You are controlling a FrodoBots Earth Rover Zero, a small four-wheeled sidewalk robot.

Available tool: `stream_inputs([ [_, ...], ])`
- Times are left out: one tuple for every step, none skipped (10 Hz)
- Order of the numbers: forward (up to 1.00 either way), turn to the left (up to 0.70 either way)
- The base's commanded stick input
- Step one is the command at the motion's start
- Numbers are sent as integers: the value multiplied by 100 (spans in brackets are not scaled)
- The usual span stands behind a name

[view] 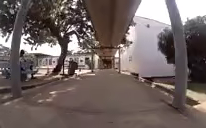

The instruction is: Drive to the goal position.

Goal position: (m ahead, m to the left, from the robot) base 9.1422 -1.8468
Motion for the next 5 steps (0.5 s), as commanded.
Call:
stream_inputs([
  [50, 0],
  [50, 0],
  [50, 0],
  [50, 0],
  [50, 0],
])
